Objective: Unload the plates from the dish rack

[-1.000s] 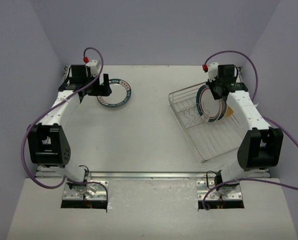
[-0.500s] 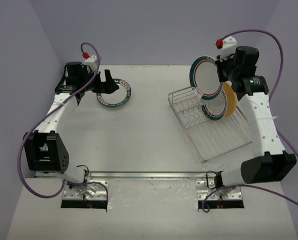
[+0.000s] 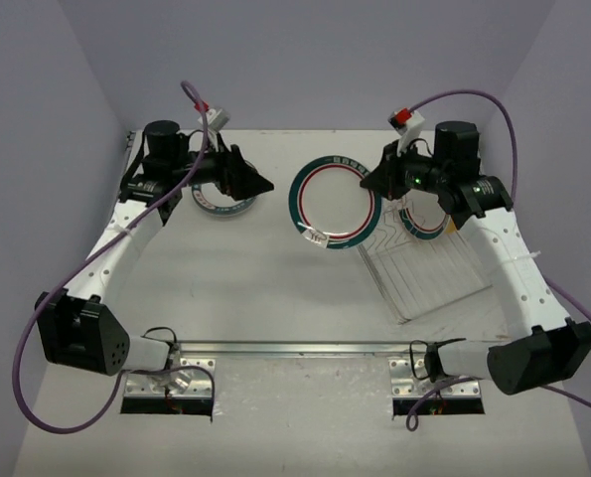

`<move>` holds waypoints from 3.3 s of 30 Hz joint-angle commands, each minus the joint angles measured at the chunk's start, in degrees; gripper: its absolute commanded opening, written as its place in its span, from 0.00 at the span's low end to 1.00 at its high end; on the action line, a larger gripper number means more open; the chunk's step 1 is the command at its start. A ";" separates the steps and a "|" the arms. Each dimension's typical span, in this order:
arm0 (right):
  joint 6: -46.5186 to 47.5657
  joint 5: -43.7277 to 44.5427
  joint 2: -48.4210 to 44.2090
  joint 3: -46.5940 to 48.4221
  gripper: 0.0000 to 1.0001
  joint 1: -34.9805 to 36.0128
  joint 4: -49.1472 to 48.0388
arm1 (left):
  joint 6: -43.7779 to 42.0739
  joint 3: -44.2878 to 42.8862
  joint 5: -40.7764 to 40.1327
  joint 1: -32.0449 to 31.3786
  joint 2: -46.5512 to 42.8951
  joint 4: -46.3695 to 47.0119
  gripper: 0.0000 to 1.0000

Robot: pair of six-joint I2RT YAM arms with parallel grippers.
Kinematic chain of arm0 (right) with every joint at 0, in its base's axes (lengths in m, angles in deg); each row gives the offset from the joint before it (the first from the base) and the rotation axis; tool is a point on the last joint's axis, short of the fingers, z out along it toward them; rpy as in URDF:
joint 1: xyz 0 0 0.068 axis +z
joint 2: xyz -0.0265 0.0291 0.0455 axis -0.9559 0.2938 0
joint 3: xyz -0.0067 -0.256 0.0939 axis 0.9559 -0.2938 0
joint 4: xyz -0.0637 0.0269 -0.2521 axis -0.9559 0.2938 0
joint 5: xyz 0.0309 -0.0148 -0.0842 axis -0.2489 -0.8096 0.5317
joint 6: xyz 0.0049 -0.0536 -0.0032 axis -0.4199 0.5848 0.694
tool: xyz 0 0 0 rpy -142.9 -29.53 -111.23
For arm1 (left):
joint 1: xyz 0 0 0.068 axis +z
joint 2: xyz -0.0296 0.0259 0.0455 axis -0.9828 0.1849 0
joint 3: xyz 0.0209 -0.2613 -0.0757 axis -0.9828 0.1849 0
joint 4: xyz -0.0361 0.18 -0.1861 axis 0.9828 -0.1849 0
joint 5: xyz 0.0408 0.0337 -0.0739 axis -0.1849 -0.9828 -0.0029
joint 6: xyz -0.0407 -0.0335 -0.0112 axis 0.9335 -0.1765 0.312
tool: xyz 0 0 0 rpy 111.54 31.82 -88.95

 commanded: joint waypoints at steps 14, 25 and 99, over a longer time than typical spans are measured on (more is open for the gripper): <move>-5.90 -9.08 0.69 -0.63 0.06 3.18 -6.61 | -12.97 -4.64 -11.30 -12.22 4.14 -11.13 0.05; -1.14 18.37 -2.03 -2.04 0.73 0.19 -3.74 | -0.32 -7.32 -13.79 8.26 14.35 -7.42 0.00; 2.75 49.80 21.28 9.31 0.00 -16.59 -1.18 | -11.94 -10.48 -55.83 9.51 12.92 -12.52 1.00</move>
